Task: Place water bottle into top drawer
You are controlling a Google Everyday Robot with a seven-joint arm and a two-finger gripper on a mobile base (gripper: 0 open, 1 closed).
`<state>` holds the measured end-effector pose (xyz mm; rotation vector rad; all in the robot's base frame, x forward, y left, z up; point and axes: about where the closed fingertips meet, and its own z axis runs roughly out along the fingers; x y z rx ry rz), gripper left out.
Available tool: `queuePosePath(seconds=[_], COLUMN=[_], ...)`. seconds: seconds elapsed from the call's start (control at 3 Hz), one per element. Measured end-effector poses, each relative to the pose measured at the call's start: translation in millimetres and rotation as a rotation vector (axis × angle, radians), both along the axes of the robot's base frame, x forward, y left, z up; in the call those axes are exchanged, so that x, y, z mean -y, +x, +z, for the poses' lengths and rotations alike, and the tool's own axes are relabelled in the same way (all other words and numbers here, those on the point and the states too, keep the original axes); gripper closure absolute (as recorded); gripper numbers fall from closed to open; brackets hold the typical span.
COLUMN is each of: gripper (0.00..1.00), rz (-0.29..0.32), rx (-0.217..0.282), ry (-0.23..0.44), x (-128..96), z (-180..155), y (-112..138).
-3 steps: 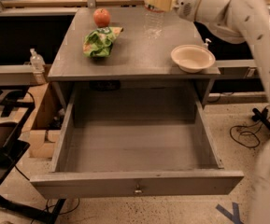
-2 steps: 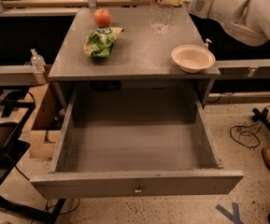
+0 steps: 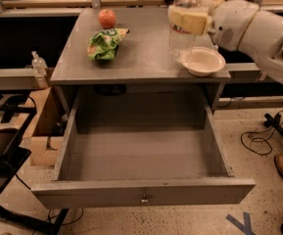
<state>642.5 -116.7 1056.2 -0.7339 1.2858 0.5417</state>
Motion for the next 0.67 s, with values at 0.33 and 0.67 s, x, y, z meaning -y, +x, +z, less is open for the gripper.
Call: queuePosePath(seconds=[0.33,0.67], gripper=[1.0,1.0], rz=[-0.025,-0.057], rx=[-0.1,-0.197], ry=[-0.117,-0.178], x=[-5.2,-10.1], z=[-84.6,-179.7], y=[-20.9,-27.8])
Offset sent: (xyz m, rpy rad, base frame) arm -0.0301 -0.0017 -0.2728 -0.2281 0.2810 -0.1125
